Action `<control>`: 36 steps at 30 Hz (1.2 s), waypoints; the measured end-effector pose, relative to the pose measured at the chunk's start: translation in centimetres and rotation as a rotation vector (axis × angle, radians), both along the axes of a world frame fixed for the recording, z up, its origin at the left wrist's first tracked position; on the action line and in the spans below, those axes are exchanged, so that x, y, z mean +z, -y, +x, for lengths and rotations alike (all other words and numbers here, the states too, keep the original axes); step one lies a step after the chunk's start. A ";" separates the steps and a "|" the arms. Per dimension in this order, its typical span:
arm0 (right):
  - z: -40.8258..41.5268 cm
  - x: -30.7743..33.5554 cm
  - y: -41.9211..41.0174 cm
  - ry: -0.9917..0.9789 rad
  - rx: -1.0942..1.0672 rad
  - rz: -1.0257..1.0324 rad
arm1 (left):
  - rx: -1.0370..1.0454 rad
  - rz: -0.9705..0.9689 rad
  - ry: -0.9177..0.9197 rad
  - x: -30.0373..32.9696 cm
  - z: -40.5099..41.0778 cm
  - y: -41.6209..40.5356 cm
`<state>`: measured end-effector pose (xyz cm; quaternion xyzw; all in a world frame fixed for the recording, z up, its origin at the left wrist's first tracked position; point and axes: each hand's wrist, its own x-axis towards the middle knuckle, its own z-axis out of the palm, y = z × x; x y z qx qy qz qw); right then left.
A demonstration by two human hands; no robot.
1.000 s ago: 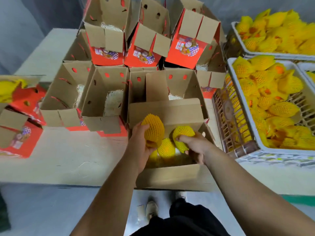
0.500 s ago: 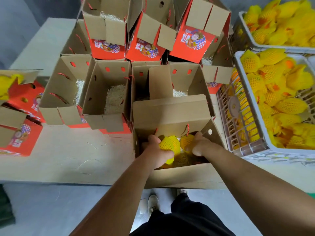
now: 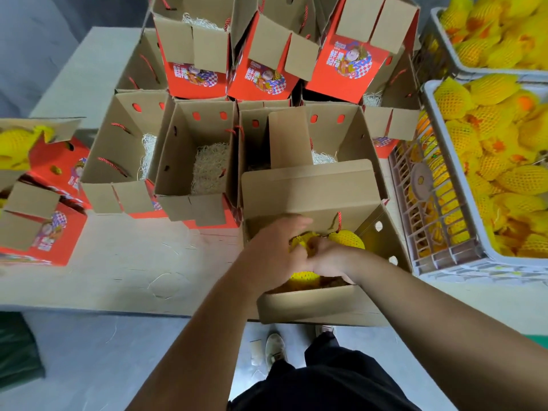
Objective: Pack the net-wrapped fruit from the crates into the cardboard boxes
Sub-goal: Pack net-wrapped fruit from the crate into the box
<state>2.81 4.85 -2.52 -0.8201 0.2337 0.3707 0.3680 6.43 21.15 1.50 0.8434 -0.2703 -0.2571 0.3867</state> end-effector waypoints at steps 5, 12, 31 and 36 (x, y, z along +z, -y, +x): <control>1.4 -1.6 -2.9 -0.151 0.300 -0.164 | 0.226 -0.102 0.159 -1.0 1.0 -2.4; 1.4 -2.8 -5.6 -0.110 0.456 -0.243 | 0.324 -0.247 0.328 -3.1 -0.1 -1.4; -7.1 6.3 14.6 0.899 -0.501 0.079 | 0.084 -0.402 -0.060 -0.3 -3.0 19.4; -10.0 5.8 26.0 0.952 -0.557 -0.120 | 0.076 -0.468 -0.134 0.2 -4.9 30.5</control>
